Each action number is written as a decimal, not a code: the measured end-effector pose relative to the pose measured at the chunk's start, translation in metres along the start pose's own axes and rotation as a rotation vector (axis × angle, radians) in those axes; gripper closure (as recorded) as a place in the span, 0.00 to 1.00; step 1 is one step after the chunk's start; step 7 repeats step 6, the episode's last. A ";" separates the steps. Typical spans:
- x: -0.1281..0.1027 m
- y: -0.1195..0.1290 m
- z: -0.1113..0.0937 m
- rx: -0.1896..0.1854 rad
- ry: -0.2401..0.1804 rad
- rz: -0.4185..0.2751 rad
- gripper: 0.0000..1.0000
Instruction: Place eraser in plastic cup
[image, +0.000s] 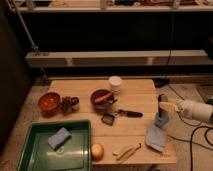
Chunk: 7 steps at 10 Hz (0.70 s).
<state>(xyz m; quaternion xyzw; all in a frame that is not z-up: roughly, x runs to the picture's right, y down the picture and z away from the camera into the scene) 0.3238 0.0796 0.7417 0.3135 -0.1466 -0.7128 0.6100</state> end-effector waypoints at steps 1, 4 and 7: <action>0.000 0.000 0.001 0.006 0.001 -0.013 0.80; -0.001 0.003 0.003 0.027 0.001 -0.039 0.80; -0.004 0.004 0.002 0.041 0.008 -0.051 0.80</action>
